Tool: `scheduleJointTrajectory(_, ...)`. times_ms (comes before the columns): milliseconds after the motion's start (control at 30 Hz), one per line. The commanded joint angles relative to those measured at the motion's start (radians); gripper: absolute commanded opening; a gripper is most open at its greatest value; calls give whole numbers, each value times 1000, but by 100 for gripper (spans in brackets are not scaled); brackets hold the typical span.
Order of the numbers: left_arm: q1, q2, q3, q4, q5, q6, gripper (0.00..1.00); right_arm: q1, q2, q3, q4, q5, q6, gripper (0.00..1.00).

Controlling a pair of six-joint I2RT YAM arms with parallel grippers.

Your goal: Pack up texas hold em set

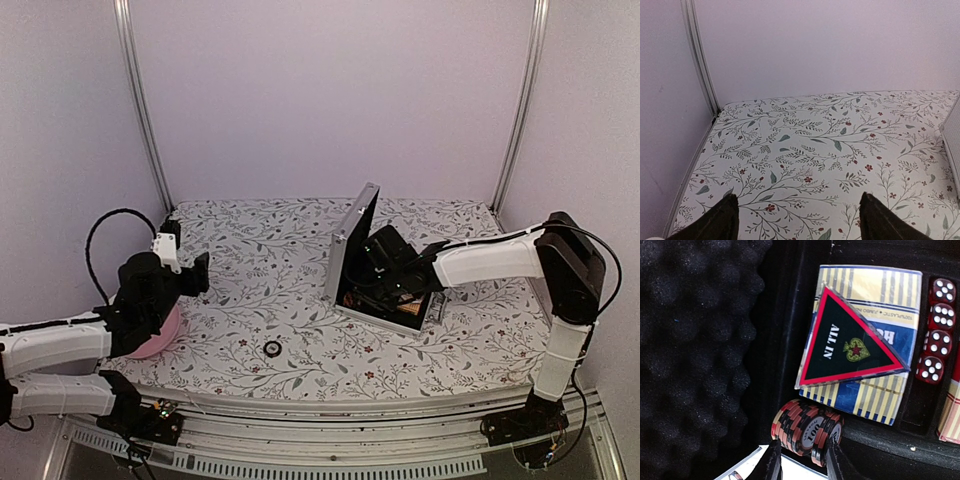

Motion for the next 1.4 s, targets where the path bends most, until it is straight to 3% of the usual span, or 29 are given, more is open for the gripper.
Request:
scheduleJointTrajectory(0, 3, 21, 19, 10, 9, 11, 83, 8, 34, 27, 32, -16, 7, 30)
scheduleJointTrajectory(633, 3, 42, 26, 6, 9, 12, 83, 7, 55, 28, 82, -54, 5, 31)
scheduleJointTrajectory(933, 3, 38, 23, 7, 14, 9, 83, 6, -20, -26, 62, 25, 13, 32)
scheduleJointTrajectory(1200, 4, 61, 15, 33, -4, 9, 83, -6, -191, -130, -16, 115, -40, 48)
scheduleJointTrajectory(1367, -28, 44, 79, -97, -3, -68, 79, -40, -359, -228, -47, 142, -144, 58)
